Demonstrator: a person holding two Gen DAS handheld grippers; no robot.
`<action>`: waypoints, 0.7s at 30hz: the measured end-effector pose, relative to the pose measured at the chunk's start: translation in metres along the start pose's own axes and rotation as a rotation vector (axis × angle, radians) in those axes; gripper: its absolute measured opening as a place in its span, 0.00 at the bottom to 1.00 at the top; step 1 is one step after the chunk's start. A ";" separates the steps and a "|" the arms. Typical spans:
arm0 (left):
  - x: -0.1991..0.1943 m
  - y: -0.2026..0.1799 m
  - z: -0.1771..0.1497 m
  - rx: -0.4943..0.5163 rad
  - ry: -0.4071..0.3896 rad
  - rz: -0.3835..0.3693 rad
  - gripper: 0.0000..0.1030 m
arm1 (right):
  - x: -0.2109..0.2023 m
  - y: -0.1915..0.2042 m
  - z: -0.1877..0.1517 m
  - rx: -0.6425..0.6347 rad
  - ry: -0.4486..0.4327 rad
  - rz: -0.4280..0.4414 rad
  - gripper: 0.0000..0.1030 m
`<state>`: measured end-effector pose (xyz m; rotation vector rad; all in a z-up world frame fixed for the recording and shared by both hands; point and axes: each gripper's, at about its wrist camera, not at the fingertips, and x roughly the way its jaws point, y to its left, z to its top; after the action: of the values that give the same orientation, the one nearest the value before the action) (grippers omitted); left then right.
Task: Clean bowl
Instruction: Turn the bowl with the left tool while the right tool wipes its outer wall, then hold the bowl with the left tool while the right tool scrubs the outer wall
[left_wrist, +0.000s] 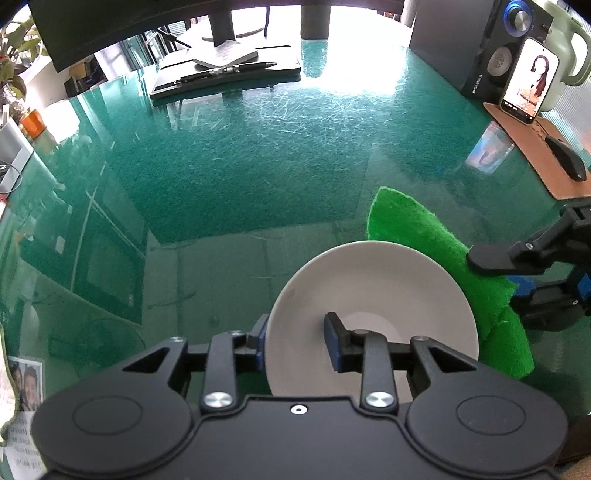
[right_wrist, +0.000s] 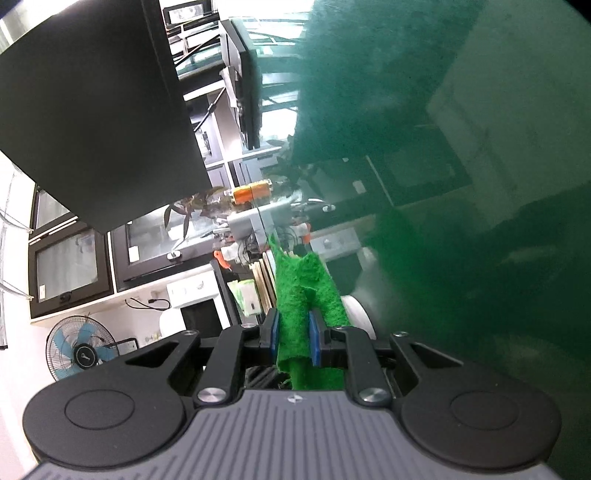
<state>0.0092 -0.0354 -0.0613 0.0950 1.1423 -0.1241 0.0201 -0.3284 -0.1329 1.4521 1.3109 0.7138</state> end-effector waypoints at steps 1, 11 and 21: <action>0.000 0.000 0.000 0.001 0.000 0.001 0.30 | 0.004 0.001 0.003 0.001 -0.010 0.000 0.17; -0.001 -0.003 -0.001 0.001 -0.003 0.005 0.31 | 0.044 0.021 0.017 -0.049 0.004 0.035 0.17; -0.001 -0.003 -0.003 0.002 -0.010 0.003 0.31 | -0.002 0.004 -0.003 -0.018 -0.030 0.041 0.10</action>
<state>0.0060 -0.0379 -0.0612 0.0978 1.1316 -0.1225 0.0180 -0.3294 -0.1282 1.4740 1.2524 0.7265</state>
